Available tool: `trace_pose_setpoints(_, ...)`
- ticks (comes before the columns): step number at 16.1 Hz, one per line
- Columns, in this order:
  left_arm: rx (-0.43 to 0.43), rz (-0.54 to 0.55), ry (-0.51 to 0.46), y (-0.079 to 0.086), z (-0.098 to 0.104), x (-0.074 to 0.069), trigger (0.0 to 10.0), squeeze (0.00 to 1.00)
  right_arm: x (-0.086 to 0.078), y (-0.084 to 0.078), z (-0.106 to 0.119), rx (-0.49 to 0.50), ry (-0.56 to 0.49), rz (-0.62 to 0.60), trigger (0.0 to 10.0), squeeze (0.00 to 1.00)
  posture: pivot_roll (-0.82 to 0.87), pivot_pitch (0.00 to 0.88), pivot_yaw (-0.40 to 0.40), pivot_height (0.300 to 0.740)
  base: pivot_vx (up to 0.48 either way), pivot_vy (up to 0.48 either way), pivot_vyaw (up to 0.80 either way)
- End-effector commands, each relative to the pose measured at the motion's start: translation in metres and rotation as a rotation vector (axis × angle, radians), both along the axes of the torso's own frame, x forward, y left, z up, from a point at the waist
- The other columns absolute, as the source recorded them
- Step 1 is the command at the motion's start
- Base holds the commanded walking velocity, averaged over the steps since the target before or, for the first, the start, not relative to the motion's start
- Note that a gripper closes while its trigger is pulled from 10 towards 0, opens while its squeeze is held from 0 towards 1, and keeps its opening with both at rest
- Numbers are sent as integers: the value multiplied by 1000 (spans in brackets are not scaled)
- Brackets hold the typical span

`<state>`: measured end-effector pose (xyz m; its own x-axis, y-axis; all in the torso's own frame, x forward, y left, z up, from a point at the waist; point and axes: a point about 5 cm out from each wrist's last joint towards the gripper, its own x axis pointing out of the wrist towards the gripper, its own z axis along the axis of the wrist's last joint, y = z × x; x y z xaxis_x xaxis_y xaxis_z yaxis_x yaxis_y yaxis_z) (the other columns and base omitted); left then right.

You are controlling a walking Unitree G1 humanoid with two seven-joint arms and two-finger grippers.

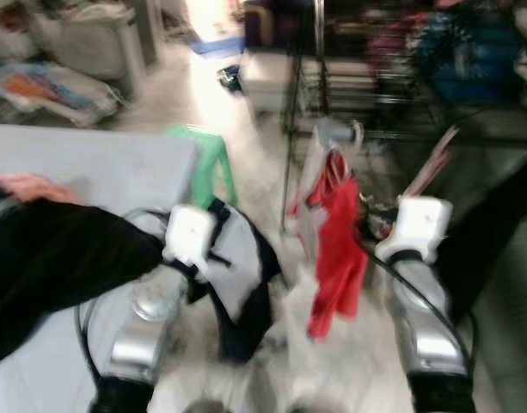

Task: Hang hanger

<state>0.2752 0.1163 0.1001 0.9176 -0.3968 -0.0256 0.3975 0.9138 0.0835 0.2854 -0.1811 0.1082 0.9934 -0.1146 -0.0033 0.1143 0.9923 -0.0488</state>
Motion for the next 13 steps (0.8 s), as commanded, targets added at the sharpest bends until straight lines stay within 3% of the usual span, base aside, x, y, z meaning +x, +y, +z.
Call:
trace_pose_setpoints(1,-19,-31,-48,-8,12,2,10000,0,1,-8,4,-19,-15,-32,10000,0,-20,17,10,740,480,0,0)
trace_pose_setpoints(4,-18,-44,-41,-9,11,1,10000,0,1,-12,4,-48,-15,-73,10000,0,-12,17,10,740,447,0,0)
trace_pose_setpoints(9,-23,-31,-26,-7,10,1,10000,0,-1,-23,-4,-51,28,-137,10000,0,-11,17,13,740,0,0,0)
trace_pose_setpoints(13,-20,-43,-22,-9,11,1,10000,0,-1,-20,-8,-48,48,-130,10000,0,-11,16,15,740,0,0,0)
